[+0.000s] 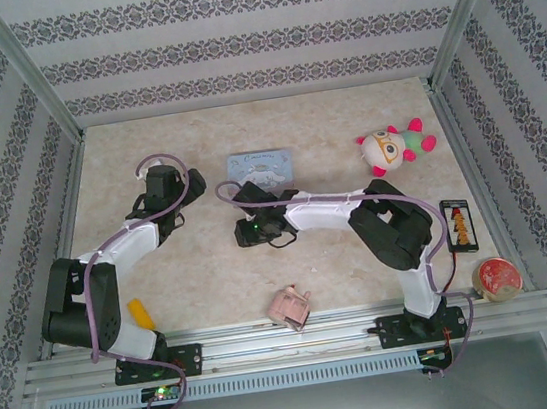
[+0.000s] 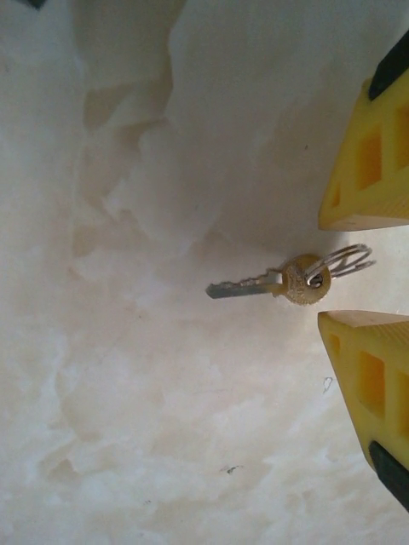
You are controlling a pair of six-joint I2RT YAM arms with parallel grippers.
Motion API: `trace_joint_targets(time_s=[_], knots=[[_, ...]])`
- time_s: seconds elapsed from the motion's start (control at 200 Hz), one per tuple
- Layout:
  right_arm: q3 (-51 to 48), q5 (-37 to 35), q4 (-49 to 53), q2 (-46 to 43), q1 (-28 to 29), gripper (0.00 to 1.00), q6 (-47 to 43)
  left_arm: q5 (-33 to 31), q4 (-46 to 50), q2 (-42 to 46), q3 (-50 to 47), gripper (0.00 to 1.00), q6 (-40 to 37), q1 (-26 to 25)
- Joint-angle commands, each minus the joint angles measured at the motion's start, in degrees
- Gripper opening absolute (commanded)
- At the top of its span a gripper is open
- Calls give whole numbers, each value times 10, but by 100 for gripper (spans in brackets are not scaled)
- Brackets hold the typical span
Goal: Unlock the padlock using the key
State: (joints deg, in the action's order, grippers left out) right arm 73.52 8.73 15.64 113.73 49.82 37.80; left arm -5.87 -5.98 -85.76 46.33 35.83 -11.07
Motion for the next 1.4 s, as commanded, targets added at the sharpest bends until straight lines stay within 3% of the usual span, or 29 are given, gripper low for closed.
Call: trace_joint_targets(time_s=[0.0, 0.255, 0.56, 1.059, 1.394], knots=[[15, 9, 6, 14, 8, 30, 7, -1, -11, 11, -8, 99, 3, 8], [15, 14, 8, 26, 8, 24, 12, 13, -11, 10, -6, 99, 4, 8], [9, -6, 6, 4, 7, 0, 13, 21, -13, 17, -8, 99, 1, 9], [-49, -21, 7, -132, -31, 0, 2, 58, -118, 75, -50, 99, -63, 9], [-85, 5, 16, -222, -70, 0, 19, 196, -306, 112, -111, 99, -128, 9]])
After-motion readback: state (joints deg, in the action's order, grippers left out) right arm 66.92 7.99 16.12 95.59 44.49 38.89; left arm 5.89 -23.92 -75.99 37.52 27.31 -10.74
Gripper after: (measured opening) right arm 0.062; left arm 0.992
